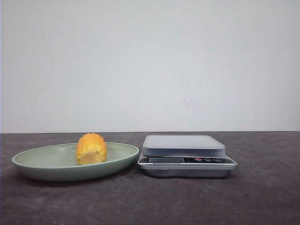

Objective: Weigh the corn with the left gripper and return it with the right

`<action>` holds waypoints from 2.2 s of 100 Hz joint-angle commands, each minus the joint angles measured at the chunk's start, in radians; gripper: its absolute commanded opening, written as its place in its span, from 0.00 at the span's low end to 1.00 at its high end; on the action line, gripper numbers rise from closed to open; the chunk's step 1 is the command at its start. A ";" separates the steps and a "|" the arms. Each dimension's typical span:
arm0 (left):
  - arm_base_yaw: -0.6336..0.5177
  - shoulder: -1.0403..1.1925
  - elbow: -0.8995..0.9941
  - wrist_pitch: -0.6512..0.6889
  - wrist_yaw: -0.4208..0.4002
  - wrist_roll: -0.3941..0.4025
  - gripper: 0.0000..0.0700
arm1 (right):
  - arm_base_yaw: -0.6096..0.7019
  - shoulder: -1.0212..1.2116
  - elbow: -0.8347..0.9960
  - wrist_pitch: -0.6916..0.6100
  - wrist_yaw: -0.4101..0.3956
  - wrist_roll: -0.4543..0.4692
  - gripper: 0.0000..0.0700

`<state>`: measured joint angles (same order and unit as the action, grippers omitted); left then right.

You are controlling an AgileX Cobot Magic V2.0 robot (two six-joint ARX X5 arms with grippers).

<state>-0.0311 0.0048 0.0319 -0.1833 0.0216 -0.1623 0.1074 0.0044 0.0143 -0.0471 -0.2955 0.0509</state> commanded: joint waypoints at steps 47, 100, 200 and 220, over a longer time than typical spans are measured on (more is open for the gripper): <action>-0.002 0.000 0.143 -0.063 0.406 -0.560 0.01 | 0.001 0.000 0.120 0.119 -0.122 0.531 0.01; -0.002 0.421 1.052 -0.488 0.337 -0.080 0.01 | 0.000 0.431 0.990 -0.348 -0.036 0.145 0.01; -0.035 0.533 1.134 -0.764 0.341 -0.030 0.85 | 0.001 0.504 1.114 -0.567 -0.133 0.132 1.00; -0.080 0.705 1.042 -0.797 0.359 -0.080 0.85 | 0.001 0.521 1.113 -0.568 -0.123 0.131 1.00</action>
<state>-0.0952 0.6456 1.0771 -0.9794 0.3637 -0.2131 0.1074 0.5064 1.1175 -0.6209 -0.4191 0.1833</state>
